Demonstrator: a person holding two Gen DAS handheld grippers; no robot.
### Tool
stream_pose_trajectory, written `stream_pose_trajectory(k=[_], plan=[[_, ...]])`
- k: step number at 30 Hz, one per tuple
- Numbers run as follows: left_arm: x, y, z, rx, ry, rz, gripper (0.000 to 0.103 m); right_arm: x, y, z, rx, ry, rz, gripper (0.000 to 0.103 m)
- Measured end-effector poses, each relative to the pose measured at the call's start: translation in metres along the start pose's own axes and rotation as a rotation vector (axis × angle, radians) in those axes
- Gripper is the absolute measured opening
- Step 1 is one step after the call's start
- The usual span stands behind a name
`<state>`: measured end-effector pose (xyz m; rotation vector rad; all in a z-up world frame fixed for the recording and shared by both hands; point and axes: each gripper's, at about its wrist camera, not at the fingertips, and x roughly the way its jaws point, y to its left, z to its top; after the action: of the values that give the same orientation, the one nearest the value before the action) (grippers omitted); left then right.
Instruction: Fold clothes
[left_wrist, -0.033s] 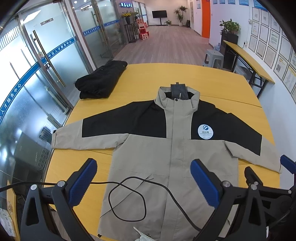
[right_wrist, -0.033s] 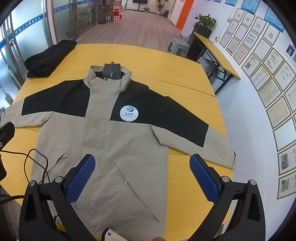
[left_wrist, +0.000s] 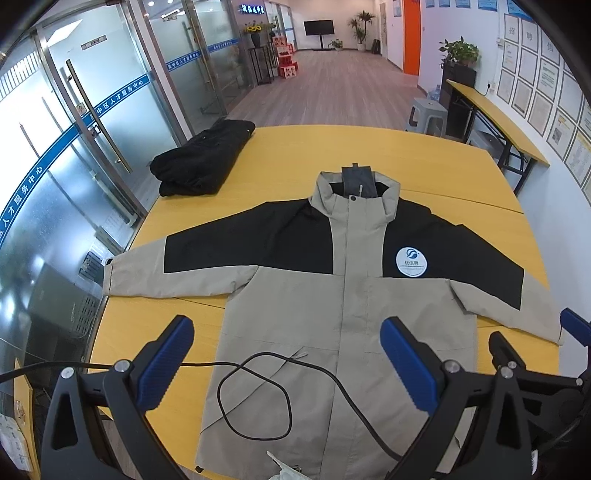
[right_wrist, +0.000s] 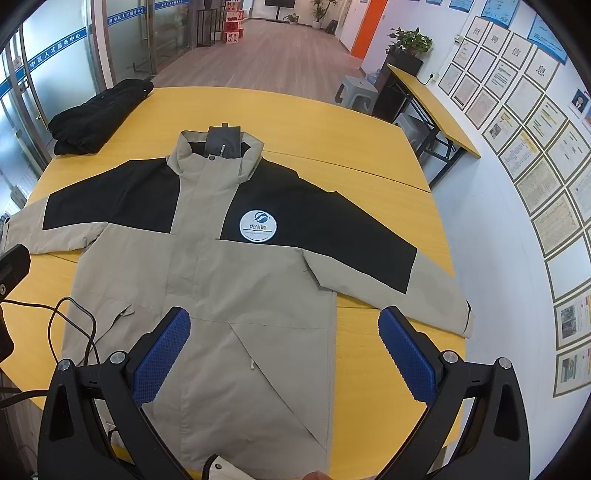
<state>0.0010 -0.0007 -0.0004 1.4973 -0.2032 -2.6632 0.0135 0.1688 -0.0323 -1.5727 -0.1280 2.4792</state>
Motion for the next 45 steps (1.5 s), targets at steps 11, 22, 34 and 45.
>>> stream_pose_trajectory(k=[11, 22, 34, 45], plan=[[0.007, 0.005, 0.002, 0.006, -0.002, 0.005, 0.103, 0.003, 0.009, 0.002, -0.005, 0.000, -0.003, 0.103], [0.015, 0.003, 0.003, 0.015, -0.002, 0.000, 0.103, 0.007, 0.013, 0.009, -0.004, 0.005, -0.015, 0.103], [0.022, -0.004, 0.002, 0.026, 0.006, 0.013, 0.103, 0.016, 0.009, 0.011, 0.003, 0.019, -0.013, 0.103], [0.024, 0.001, 0.003, 0.017, 0.021, 0.005, 0.103, 0.016, 0.011, 0.012, 0.000, 0.025, -0.006, 0.103]])
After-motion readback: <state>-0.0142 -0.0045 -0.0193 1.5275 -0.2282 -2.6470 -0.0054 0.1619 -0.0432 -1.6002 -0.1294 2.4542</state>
